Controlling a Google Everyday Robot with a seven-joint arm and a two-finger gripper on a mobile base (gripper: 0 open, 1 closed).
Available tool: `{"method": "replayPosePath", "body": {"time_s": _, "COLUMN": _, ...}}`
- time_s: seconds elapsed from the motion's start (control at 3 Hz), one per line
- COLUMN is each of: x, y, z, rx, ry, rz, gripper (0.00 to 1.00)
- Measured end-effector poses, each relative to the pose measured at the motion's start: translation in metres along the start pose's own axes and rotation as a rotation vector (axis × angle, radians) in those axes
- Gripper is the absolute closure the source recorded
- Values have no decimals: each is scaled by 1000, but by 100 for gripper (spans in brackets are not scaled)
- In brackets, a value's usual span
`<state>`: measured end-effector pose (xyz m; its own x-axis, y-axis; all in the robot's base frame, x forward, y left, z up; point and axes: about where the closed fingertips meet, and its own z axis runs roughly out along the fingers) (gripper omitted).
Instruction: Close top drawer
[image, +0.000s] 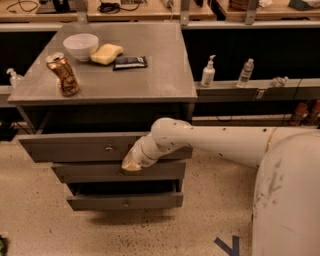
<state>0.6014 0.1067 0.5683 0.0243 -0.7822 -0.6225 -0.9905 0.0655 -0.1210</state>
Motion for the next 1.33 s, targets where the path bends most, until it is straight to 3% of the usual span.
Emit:
{"method": "replayPosePath", "body": {"time_s": 0.33, "x": 0, "y": 0, "z": 0, "rx": 0, "ry": 0, "rz": 0, "gripper": 100}}
{"method": "replayPosePath", "body": {"time_s": 1.0, "x": -7, "y": -34, "z": -13, "rx": 41, "ry": -45, "rz": 0, "gripper": 100}}
{"method": "replayPosePath", "body": {"time_s": 1.33, "x": -1, "y": -15, "z": -8, "rx": 21, "ry": -57, "rz": -1, "gripper": 100}}
